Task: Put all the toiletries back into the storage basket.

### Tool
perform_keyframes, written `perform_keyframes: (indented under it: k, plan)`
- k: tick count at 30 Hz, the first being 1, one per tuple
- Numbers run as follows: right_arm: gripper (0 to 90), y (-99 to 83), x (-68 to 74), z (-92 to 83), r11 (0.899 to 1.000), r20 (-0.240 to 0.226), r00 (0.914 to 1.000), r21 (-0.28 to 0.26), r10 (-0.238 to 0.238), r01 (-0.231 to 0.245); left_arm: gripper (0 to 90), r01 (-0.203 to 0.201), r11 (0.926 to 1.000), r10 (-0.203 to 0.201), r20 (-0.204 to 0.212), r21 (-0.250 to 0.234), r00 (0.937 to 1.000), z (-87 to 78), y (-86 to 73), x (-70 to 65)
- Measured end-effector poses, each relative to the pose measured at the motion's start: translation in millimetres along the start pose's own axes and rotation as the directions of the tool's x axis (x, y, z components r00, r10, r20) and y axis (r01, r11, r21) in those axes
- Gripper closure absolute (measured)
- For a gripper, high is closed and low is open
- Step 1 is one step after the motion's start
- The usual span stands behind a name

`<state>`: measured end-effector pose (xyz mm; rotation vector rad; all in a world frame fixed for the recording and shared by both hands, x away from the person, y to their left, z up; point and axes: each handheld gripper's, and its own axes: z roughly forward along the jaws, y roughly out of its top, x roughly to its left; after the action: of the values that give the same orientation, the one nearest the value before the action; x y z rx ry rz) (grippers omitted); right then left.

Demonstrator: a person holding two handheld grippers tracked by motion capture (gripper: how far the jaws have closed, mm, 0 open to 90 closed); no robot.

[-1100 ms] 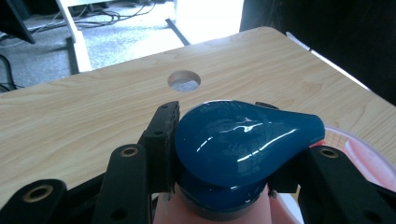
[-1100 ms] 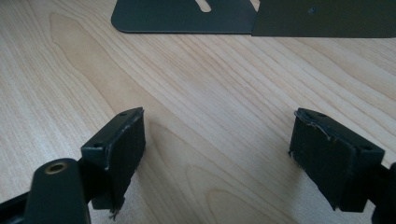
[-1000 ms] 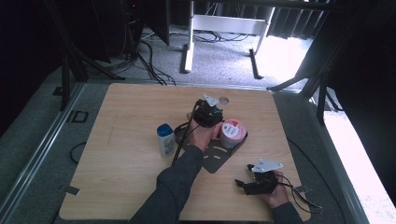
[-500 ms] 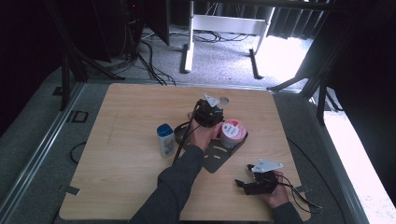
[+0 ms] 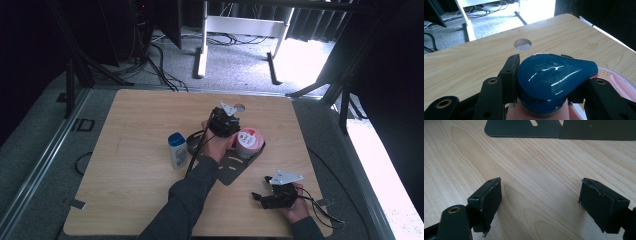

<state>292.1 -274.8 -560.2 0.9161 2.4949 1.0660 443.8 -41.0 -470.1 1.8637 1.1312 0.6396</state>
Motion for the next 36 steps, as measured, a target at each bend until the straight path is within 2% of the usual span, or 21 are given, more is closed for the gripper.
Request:
perform_keyframes:
  k: [4,6,7,11,17,36]
  plan:
    - [18.0,0.0,0.0,0.0,1.0,0.0,1.0,0.0,0.0,0.0,50.5,0.008,0.9998,-0.008,0.001,0.017,1.0,0.5,-1.2,-0.5]
    - [18.0,0.0,-0.1,0.0,1.0,0.0,1.0,0.0,-0.001,0.001,44.2,0.016,0.9996,-0.016,0.032,0.024,0.9994,1.3,-2.9,1.0]
    - [18.0,0.0,-0.1,0.0,1.0,0.0,1.0,0.0,-0.001,0.001,43.5,0.016,0.9996,-0.016,0.032,0.024,0.9994,1.3,-2.9,1.0]
    - [18.1,-0.1,0.2,0.0,1.0,-0.001,1.0,0.0,-0.001,0.001,40.1,-0.01,0.9997,0.009,0.048,0.022,0.9988,-0.7,-6.7,0.1]
    - [18.0,-0.1,0.2,-0.1,1.0,0.0,1.0,0.0,-0.001,0.001,37.0,-0.002,0.9997,0.001,0.061,0.025,0.9981,-4.3,-10.0,3.1]
    - [18.0,-0.1,0.4,-0.1,1.0,-0.001,1.0,0.001,0.001,-0.001,38.2,-0.006,0.999,0.0,0.127,0.045,0.9919,-23.9,-22.5,14.6]
